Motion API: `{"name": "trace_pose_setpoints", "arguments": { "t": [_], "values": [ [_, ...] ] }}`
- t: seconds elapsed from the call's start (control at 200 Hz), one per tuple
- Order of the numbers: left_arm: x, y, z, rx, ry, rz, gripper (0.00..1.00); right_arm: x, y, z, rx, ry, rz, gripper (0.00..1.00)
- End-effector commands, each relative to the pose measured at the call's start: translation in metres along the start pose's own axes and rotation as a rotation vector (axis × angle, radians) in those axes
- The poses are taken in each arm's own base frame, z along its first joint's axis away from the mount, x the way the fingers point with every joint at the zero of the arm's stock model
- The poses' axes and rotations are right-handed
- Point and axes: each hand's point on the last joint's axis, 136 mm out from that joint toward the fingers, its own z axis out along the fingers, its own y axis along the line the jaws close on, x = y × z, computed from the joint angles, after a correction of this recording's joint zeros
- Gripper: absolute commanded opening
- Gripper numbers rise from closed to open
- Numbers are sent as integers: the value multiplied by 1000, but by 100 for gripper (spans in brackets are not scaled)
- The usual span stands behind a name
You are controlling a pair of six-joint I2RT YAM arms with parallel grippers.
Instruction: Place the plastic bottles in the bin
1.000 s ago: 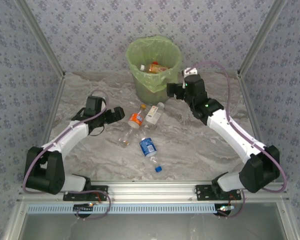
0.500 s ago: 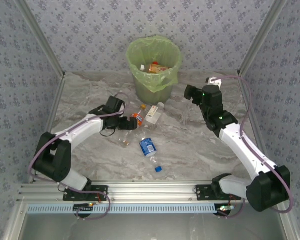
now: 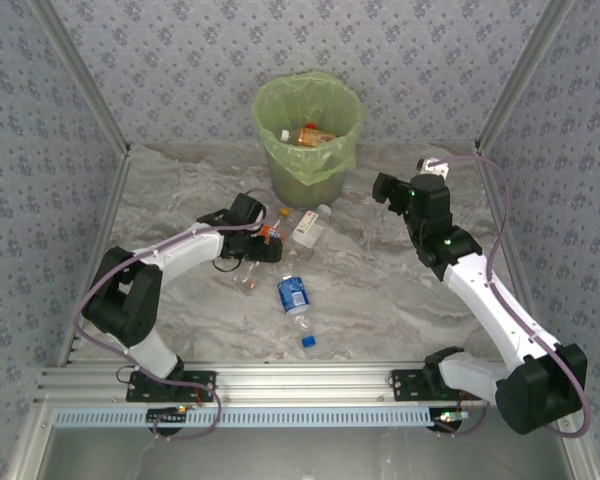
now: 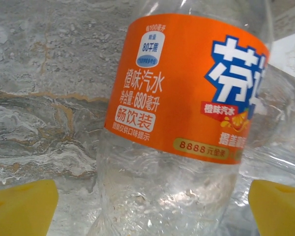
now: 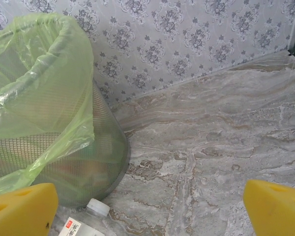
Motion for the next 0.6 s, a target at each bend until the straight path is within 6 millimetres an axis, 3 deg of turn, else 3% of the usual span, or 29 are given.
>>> {"name": "trace_pose_setpoints", "arguments": {
  "t": [0.0,0.475,0.595],
  "values": [
    [-11,4,1,-31,-19,-13,97,1,-6,-4,14,-1,3,99],
    [-2,34,3,-81,-16,-113,92,2,0,1,-10,8,28,99],
    [1,16,5,31,1,-62,92,2,1,2,-12,7,33,99]
  ]
}}
